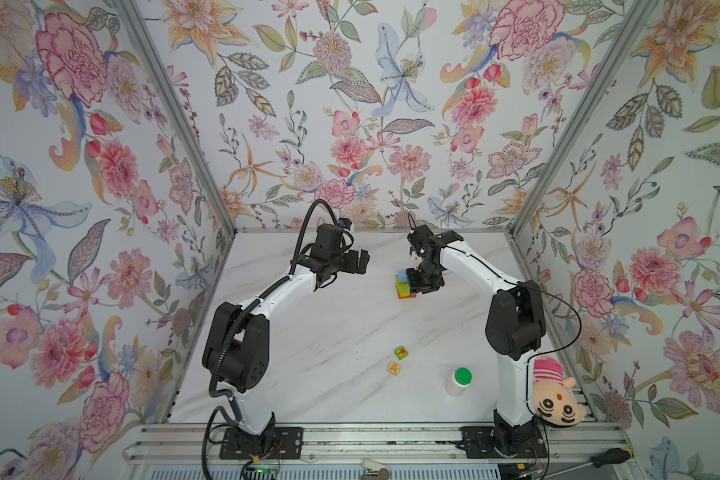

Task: Build the wood block tower

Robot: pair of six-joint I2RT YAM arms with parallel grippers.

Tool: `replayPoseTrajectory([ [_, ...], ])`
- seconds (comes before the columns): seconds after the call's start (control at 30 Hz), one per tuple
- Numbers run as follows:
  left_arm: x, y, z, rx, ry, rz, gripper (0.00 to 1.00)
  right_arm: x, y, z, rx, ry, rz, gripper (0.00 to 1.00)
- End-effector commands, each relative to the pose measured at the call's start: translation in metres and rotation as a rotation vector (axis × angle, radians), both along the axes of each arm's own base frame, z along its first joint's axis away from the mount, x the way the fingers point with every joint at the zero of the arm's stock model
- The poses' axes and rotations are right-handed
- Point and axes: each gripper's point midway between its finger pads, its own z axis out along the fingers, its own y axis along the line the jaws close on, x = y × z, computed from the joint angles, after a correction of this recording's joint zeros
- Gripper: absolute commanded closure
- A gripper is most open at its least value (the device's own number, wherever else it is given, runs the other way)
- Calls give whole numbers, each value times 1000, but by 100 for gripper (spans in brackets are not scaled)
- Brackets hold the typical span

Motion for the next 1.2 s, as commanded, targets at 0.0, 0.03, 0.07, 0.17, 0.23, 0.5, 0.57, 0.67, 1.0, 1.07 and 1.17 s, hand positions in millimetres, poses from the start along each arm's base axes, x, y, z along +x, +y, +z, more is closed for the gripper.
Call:
replayPoseTrajectory([
  [0.0,-3,-3,5,0,-7,-6,1,1,8,-1,27,-5,-5,60],
  [0.03,-4,-4,5,4,-6,-7,1,2,9,-3,28,-4,-4,61],
  [0.07,-4,-2,5,7,-5,-3,1,3,11,-5,32,-1,-2,61],
  [0.17,-6,1,4,21,-5,2,1,5,13,-10,33,9,0,62],
  [0.23,-7,3,4,28,-6,5,1,4,15,-14,33,20,2,63],
  [0.5,-10,8,3,48,-8,11,1,7,18,-28,26,45,10,64],
  [0.57,-10,9,4,51,-10,11,1,9,18,-30,26,44,9,64],
  [0.67,-11,9,2,55,-7,11,1,11,21,-32,29,47,11,64],
  [1.0,-10,10,0,68,0,9,1,15,23,-40,35,63,7,64],
  [1.07,-9,10,-1,69,2,10,1,16,23,-42,36,64,7,64],
  [1.17,-9,11,-1,73,2,11,1,17,25,-42,41,64,9,64],
])
